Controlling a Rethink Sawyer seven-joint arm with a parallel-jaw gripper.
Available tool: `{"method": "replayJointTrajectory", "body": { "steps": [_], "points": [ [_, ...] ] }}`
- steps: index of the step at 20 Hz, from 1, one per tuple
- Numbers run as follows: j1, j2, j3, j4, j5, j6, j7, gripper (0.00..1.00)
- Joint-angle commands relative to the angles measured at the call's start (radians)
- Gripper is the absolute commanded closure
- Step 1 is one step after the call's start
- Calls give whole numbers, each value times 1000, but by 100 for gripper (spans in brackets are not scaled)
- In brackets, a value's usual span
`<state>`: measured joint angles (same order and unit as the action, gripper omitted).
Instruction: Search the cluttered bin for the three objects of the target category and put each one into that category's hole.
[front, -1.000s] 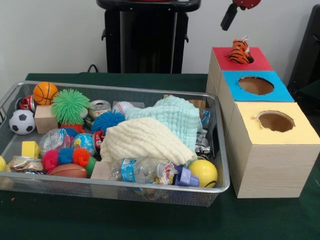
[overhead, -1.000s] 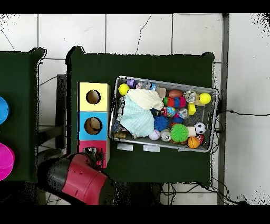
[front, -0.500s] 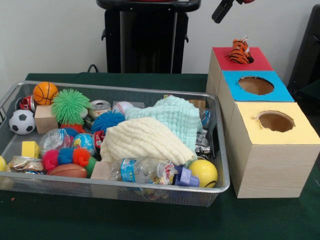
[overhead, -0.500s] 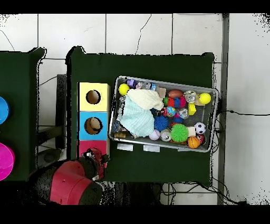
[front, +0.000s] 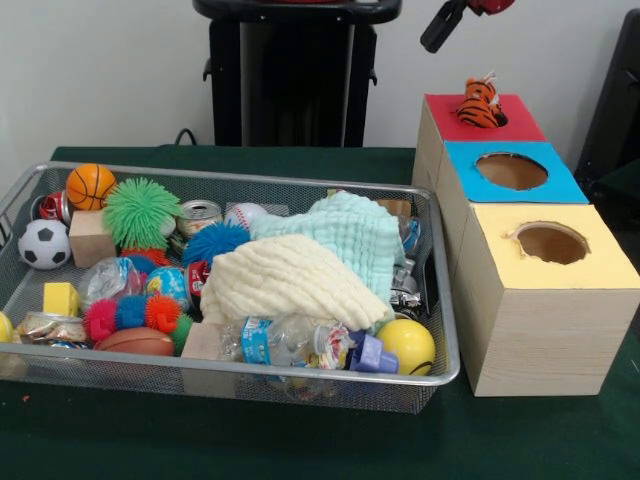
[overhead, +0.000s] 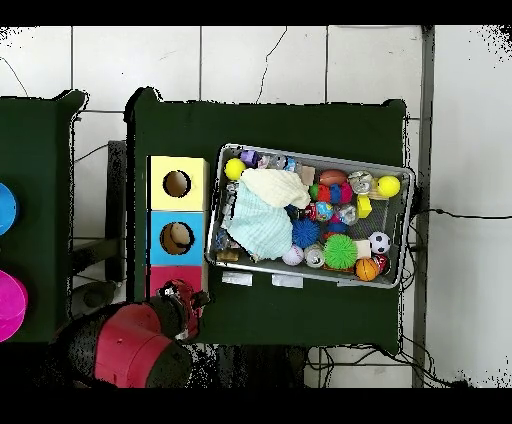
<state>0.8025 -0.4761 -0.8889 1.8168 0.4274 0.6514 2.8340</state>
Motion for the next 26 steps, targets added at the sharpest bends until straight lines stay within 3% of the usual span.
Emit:
{"method": "replayJointTrajectory", "body": {
  "steps": [1,8,14,26],
  "points": [
    [22,72,91,-46,38,-32,249,100],
    [62,113,123,-40,85,38,302,100],
    [70,134,152,-18,141,20,319,100],
    [65,141,268,15,219,88,291,100]
  ]
}}
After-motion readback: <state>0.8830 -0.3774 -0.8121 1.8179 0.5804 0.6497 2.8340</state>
